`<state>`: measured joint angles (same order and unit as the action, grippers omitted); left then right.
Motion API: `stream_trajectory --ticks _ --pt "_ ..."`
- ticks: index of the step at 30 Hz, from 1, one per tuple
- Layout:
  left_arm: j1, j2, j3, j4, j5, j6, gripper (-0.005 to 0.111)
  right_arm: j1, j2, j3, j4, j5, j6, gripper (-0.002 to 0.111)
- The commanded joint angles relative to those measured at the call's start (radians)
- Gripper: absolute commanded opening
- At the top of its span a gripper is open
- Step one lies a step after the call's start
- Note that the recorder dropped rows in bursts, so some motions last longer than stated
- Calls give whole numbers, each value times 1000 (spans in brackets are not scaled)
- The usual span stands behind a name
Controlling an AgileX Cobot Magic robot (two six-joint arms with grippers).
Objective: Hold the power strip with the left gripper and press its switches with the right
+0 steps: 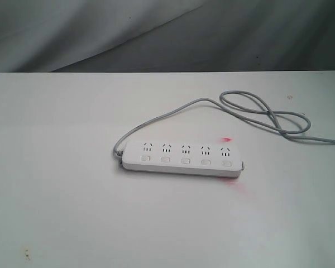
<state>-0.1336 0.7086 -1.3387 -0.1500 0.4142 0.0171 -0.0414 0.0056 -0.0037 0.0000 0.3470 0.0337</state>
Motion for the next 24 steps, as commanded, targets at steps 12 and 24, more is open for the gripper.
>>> stream_trajectory --ticks 12,24 --pt "-6 -271 615 150 -57 -17 0 -9 -6 4 0 -10 4 0" --pt "-6 -506 1068 176 -248 -17 0 -9 -6 4 0 -10 4 0"
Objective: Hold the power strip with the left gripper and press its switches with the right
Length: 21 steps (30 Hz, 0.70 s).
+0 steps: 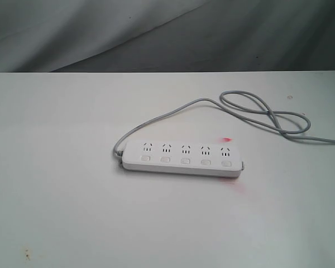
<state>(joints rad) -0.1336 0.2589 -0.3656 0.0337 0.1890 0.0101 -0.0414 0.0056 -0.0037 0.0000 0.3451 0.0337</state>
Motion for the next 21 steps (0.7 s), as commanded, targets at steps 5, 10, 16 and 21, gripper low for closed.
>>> stream_trajectory --ticks 5,10,16,21 --pt "46 -169 180 4 -12 -10 0 -9 -6 4 0 -8 4 0" --pt "78 -247 226 -5 56 -10 0 -9 -6 4 0 -8 3 0" --pt "78 -259 286 -5 77 -10 0 -9 -6 4 0 -8 3 0" --pt "78 -259 337 4 77 -10 0 -9 -6 4 0 -8 5 0"
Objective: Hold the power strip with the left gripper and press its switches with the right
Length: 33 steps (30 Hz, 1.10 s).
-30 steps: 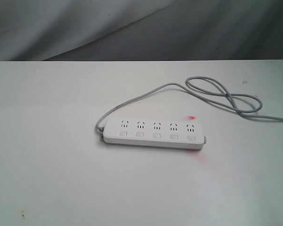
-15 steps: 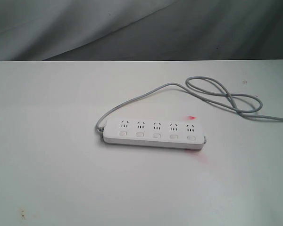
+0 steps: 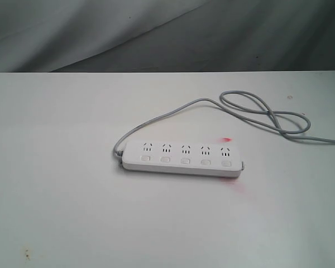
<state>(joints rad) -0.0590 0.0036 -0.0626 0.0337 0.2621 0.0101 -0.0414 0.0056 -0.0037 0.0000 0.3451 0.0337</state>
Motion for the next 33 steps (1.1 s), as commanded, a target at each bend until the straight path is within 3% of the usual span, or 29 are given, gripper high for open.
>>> stream_trajectory --ticks 1,33 --pt "3 -4 43 4 0 -10 0 -9 -6 4 0 -8 5 0" --pt "3 -4 63 7 4 -10 0 -9 -6 4 0 -8 5 0"
